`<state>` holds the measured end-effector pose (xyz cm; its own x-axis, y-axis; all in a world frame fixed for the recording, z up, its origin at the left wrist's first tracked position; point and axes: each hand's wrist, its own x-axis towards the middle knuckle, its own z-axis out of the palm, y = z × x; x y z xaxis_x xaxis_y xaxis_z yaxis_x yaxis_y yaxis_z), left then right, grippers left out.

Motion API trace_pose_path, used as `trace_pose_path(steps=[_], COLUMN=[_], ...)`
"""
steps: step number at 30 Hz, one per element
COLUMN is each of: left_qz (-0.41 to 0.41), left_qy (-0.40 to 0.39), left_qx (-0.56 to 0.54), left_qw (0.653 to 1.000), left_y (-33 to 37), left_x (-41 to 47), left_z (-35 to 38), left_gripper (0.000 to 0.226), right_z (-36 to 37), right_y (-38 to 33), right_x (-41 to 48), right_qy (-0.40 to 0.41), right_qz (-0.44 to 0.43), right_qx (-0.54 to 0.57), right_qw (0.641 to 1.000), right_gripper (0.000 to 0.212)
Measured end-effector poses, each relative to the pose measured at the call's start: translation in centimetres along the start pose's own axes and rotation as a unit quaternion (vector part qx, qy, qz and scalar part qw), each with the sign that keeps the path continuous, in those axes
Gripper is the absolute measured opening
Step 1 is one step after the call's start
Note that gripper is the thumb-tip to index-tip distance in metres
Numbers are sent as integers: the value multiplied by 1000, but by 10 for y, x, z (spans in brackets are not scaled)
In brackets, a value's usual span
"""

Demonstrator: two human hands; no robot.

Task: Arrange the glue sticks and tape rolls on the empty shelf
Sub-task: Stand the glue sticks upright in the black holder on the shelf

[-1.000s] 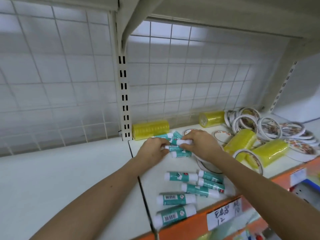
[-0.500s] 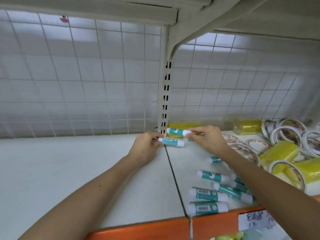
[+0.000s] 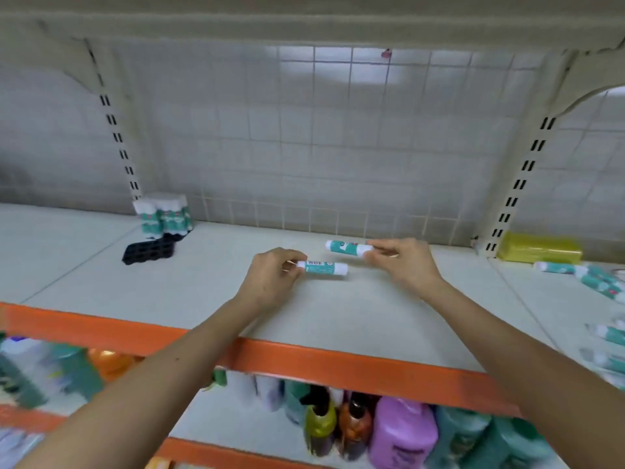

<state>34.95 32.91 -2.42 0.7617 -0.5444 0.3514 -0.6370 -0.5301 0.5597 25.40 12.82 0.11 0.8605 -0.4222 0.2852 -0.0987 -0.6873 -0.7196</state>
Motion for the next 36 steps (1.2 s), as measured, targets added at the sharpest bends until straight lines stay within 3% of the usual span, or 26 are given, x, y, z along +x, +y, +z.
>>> trace_pose_path(steps=[8,23,28,36], left_qz=[-44,-83,-68,55], left_qy=[27,69,37,-88], left_qx=[39,50,76,89], left_qw=[998,993,994,991], left_y=[-92,-194,-231,-281], left_x=[-47,-25,-14,19], left_z=[-84,-140,-159,-184], left_gripper=[24,23,21,21], right_z=[92,192,229,280], right_y=[-80,-152,-175,-203], right_x=[-7,75,98,109], right_qy=[-18,-85,-94,-40], right_qz=[-11,-39,-37,11], right_qx=[41,49,54,70], right_qw=[999,994,993,997], right_gripper=[23,28,28,26])
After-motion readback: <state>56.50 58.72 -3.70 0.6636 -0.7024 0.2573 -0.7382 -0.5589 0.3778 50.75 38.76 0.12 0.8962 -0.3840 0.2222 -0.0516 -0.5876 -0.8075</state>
